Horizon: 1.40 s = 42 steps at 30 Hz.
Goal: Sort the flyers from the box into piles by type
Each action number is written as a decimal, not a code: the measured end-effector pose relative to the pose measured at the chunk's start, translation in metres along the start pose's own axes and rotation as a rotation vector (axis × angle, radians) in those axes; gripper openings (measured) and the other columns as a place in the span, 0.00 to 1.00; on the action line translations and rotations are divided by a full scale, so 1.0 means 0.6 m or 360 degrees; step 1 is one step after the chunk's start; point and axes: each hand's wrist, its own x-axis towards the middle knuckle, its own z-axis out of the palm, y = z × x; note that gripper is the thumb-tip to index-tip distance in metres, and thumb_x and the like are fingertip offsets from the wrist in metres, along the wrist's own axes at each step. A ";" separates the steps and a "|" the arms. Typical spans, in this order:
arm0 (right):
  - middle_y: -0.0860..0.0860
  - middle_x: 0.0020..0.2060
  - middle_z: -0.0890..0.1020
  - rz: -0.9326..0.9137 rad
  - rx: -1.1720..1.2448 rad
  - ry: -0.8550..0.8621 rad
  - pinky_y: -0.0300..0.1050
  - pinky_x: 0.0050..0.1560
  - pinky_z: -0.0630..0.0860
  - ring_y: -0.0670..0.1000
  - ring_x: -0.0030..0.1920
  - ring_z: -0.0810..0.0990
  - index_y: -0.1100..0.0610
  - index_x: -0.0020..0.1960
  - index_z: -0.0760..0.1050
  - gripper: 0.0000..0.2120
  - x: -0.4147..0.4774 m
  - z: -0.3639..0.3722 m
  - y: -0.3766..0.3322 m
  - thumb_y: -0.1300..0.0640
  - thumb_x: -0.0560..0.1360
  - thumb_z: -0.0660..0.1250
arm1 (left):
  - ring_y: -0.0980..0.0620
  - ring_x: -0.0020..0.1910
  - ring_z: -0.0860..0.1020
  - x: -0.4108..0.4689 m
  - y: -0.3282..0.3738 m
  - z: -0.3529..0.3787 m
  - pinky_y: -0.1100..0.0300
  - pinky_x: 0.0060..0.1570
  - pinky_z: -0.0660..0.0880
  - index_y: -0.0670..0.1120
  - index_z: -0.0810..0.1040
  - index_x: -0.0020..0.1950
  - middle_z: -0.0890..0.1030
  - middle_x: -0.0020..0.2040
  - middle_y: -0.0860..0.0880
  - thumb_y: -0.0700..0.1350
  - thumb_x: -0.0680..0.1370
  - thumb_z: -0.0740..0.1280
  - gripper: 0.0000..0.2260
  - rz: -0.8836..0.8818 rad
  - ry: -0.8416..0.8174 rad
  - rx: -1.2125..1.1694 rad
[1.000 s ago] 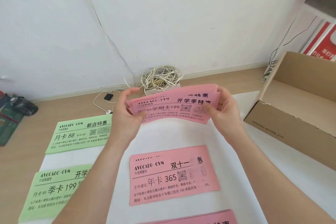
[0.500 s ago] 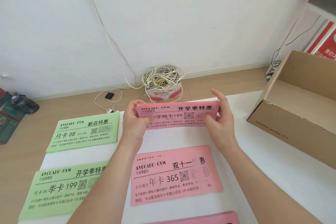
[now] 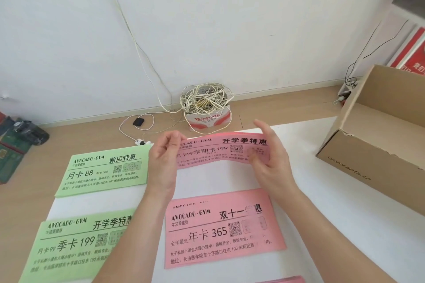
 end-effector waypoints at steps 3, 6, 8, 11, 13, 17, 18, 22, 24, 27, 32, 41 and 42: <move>0.46 0.51 0.76 -0.0085 -0.0071 0.0094 0.41 0.53 0.74 0.45 0.53 0.76 0.50 0.62 0.71 0.21 0.003 0.005 0.003 0.69 0.74 0.65 | 0.55 0.41 0.74 0.002 0.003 0.011 0.61 0.44 0.71 0.49 0.75 0.40 0.77 0.37 0.56 0.53 0.77 0.62 0.10 0.0078 0.0085 0.0066; 0.49 0.48 0.77 -0.0106 -0.0077 0.0107 0.32 0.48 0.70 0.44 0.50 0.76 0.50 0.56 0.74 0.16 0.005 0.002 0.003 0.68 0.74 0.65 | 0.57 0.40 0.74 0.003 0.007 0.006 0.66 0.42 0.71 0.47 0.74 0.43 0.77 0.38 0.56 0.53 0.77 0.64 0.10 0.0110 0.0007 0.0038; 0.49 0.46 0.77 -0.0112 -0.0105 0.0109 0.30 0.46 0.68 0.43 0.48 0.76 0.52 0.54 0.74 0.14 0.006 0.000 0.004 0.68 0.74 0.64 | 0.55 0.43 0.75 0.002 0.005 0.001 0.65 0.44 0.72 0.50 0.73 0.45 0.77 0.42 0.52 0.53 0.72 0.70 0.10 0.0071 -0.0129 0.0052; 0.50 0.45 0.77 -0.0106 -0.0109 0.0112 0.28 0.44 0.67 0.41 0.46 0.74 0.53 0.52 0.75 0.12 0.005 0.001 0.005 0.69 0.74 0.64 | 0.49 0.47 0.76 0.003 -0.009 -0.005 0.55 0.50 0.73 0.57 0.73 0.43 0.76 0.46 0.45 0.44 0.70 0.71 0.10 0.0006 -0.0203 0.0167; 0.50 0.44 0.77 -0.0125 -0.0130 0.0108 0.28 0.44 0.66 0.40 0.45 0.74 0.55 0.51 0.75 0.10 0.005 0.001 0.005 0.68 0.75 0.63 | 0.49 0.47 0.76 0.002 -0.014 -0.006 0.49 0.52 0.72 0.59 0.73 0.43 0.77 0.46 0.45 0.41 0.72 0.69 0.13 -0.0019 -0.0182 0.0194; 0.52 0.43 0.76 -0.0254 -0.0202 0.0136 0.29 0.46 0.66 0.39 0.46 0.72 0.62 0.50 0.75 0.09 0.005 0.003 0.000 0.71 0.74 0.62 | 0.50 0.47 0.74 0.001 -0.013 -0.010 0.47 0.54 0.71 0.62 0.72 0.42 0.75 0.43 0.55 0.40 0.72 0.66 0.15 0.0113 -0.0052 0.0264; 0.52 0.43 0.75 -0.0255 -0.0200 0.0141 0.30 0.46 0.67 0.39 0.46 0.72 0.61 0.50 0.75 0.08 0.007 0.005 0.000 0.71 0.74 0.62 | 0.49 0.48 0.74 0.002 -0.011 -0.011 0.47 0.55 0.71 0.62 0.72 0.42 0.74 0.43 0.55 0.39 0.72 0.66 0.15 0.0125 -0.0053 0.0265; 0.49 0.46 0.75 -0.0103 -0.0099 -0.0047 0.41 0.46 0.72 0.48 0.47 0.75 0.53 0.53 0.71 0.11 0.008 0.009 0.005 0.66 0.75 0.60 | 0.54 0.50 0.77 -0.001 -0.030 -0.016 0.44 0.62 0.71 0.58 0.70 0.49 0.78 0.48 0.51 0.30 0.77 0.62 0.20 -0.0083 -0.0091 0.0367; 0.48 0.46 0.75 -0.0083 -0.0126 -0.0128 0.40 0.47 0.72 0.47 0.48 0.74 0.50 0.55 0.69 0.16 0.010 0.005 0.004 0.68 0.74 0.59 | 0.60 0.50 0.78 -0.003 -0.032 -0.014 0.47 0.63 0.71 0.54 0.70 0.51 0.80 0.49 0.54 0.29 0.77 0.61 0.18 -0.0166 -0.0087 0.0453; 0.46 0.46 0.76 -0.0075 -0.0200 -0.0125 0.33 0.47 0.69 0.42 0.48 0.74 0.47 0.55 0.69 0.25 0.017 -0.003 -0.008 0.74 0.70 0.58 | 0.57 0.48 0.80 -0.005 -0.023 -0.015 0.51 0.58 0.75 0.53 0.72 0.51 0.82 0.47 0.53 0.30 0.76 0.64 0.17 -0.0210 -0.0024 0.0472; 0.43 0.42 0.77 0.0320 -0.0360 -0.0232 0.32 0.38 0.69 0.41 0.38 0.75 0.48 0.59 0.67 0.25 0.032 0.005 -0.019 0.73 0.71 0.58 | 0.56 0.38 0.81 -0.010 -0.016 -0.032 0.62 0.40 0.74 0.54 0.70 0.58 0.83 0.40 0.53 0.37 0.72 0.73 0.21 -0.0274 0.0099 0.0914; 0.46 0.32 0.74 0.0529 -0.0665 -0.0382 0.43 0.36 0.67 0.54 0.35 0.75 0.51 0.71 0.60 0.33 0.052 0.035 -0.029 0.71 0.70 0.58 | 0.48 0.47 0.76 -0.024 -0.015 -0.041 0.56 0.50 0.70 0.48 0.78 0.60 0.79 0.49 0.48 0.47 0.74 0.70 0.14 -0.0127 0.0054 0.1713; 0.46 0.32 0.74 0.0539 -0.0672 -0.0380 0.43 0.36 0.67 0.54 0.36 0.75 0.51 0.71 0.60 0.33 0.052 0.038 -0.029 0.71 0.70 0.58 | 0.47 0.49 0.77 -0.024 -0.014 -0.043 0.55 0.52 0.70 0.47 0.78 0.61 0.79 0.50 0.46 0.47 0.75 0.70 0.15 -0.0134 0.0052 0.1725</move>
